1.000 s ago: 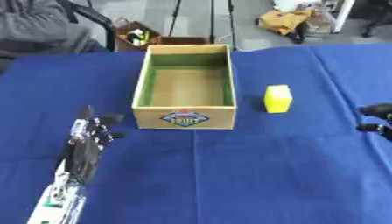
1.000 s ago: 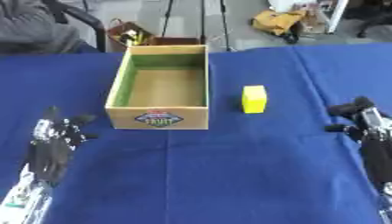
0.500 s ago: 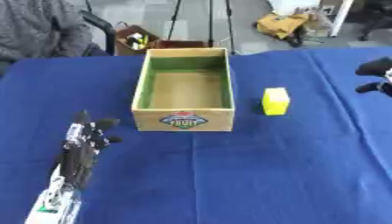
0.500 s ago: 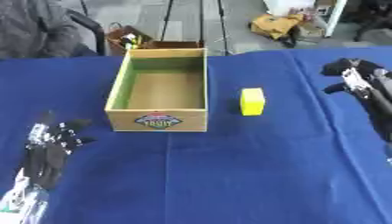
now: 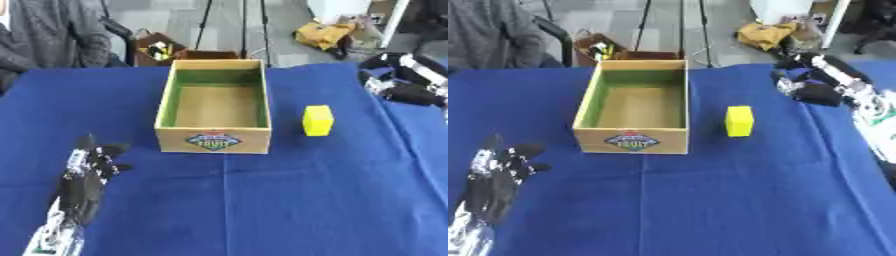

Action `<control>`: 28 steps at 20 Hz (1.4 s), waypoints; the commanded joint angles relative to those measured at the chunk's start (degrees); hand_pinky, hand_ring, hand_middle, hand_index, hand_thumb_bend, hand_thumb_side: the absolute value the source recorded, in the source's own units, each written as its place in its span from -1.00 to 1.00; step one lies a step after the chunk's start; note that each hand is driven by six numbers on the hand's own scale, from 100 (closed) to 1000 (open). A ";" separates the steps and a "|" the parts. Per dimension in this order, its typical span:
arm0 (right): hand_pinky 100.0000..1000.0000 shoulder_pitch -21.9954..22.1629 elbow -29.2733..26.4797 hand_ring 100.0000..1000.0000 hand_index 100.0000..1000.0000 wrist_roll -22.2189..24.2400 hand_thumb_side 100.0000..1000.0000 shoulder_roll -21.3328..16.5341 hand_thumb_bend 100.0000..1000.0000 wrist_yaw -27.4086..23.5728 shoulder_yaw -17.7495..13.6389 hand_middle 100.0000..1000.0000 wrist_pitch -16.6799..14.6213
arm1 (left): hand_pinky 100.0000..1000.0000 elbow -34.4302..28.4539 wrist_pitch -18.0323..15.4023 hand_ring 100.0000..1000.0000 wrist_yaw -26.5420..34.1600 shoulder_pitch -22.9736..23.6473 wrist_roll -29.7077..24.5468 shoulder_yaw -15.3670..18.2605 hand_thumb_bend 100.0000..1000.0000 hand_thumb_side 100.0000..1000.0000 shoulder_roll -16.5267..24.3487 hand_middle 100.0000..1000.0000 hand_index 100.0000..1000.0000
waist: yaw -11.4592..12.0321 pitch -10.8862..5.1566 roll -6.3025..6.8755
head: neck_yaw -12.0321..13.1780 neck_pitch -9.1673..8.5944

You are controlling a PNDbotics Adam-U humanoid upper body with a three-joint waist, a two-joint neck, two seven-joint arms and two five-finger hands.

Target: Pick up objects on the table and place them in the box.

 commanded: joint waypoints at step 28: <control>0.76 -4.36 7.61 0.94 0.72 10.19 -0.08 4.06 0.12 20.61 0.14 0.74 -10.28 | 0.40 -0.87 0.17 0.78 0.00 -2.45 -1.21 -1.17 -0.48 1.00 0.82 0.35 0.24 | 2.95 0.30 -0.34 | -1.41 -1.86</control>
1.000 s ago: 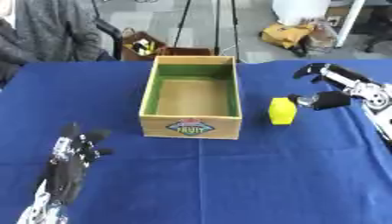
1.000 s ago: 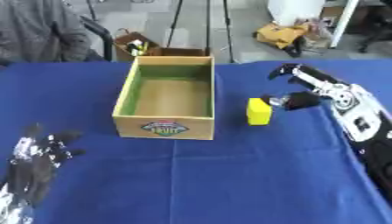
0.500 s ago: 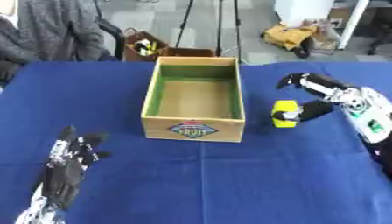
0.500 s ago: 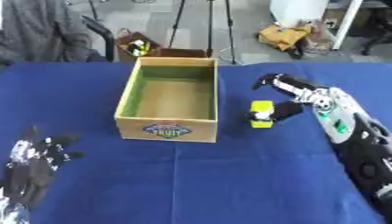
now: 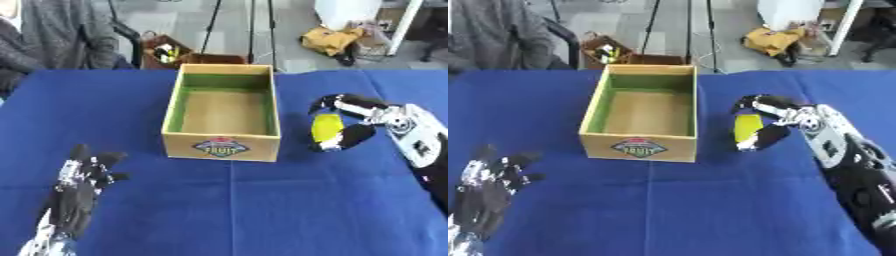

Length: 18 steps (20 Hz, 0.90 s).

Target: Pick up objects on the table and place them in the box.

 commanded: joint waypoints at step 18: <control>0.72 -0.51 1.91 0.91 0.69 -1.29 -0.12 -3.62 0.00 -0.07 -3.09 0.69 2.14 | 0.40 -0.83 -0.15 0.77 -0.09 -0.58 0.01 0.14 -0.47 1.00 1.02 0.35 0.24 | 0.06 -0.90 -0.15 | 1.62 0.19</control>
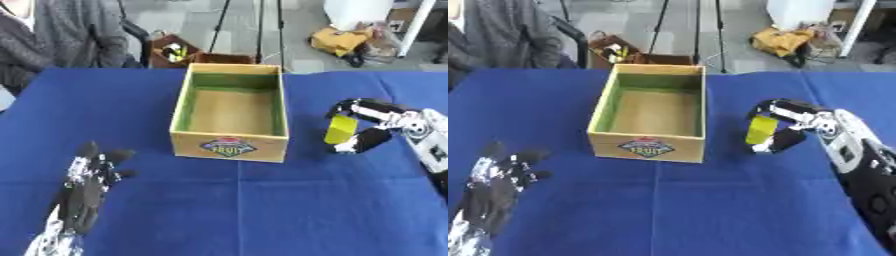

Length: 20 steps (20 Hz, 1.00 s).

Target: Pick up objects on the table and place them in the box.

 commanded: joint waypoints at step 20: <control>0.57 -0.24 1.04 0.79 0.72 -4.04 -0.06 -1.99 -0.12 1.58 -1.21 0.69 2.27 | 0.40 -0.83 -0.16 0.76 -0.08 -0.39 0.15 0.22 -0.47 1.00 0.91 0.34 0.23 | -0.32 -1.03 0.33 | 0.31 0.47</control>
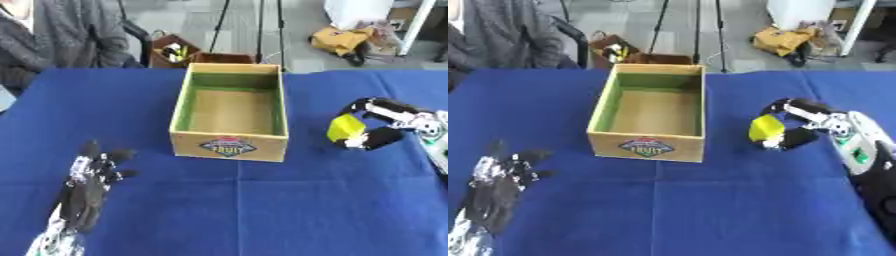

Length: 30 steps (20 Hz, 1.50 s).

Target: Pick up objects on the table and place them in the box.

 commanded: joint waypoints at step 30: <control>-0.08 0.10 1.69 0.10 0.57 -11.37 -0.50 0.60 -0.71 7.98 -0.46 0.46 1.85 | 0.40 -0.88 -0.15 0.76 -0.07 -0.54 0.31 0.32 -0.46 1.00 0.83 0.34 0.23 | 0.12 -0.89 -0.03 | 0.41 0.37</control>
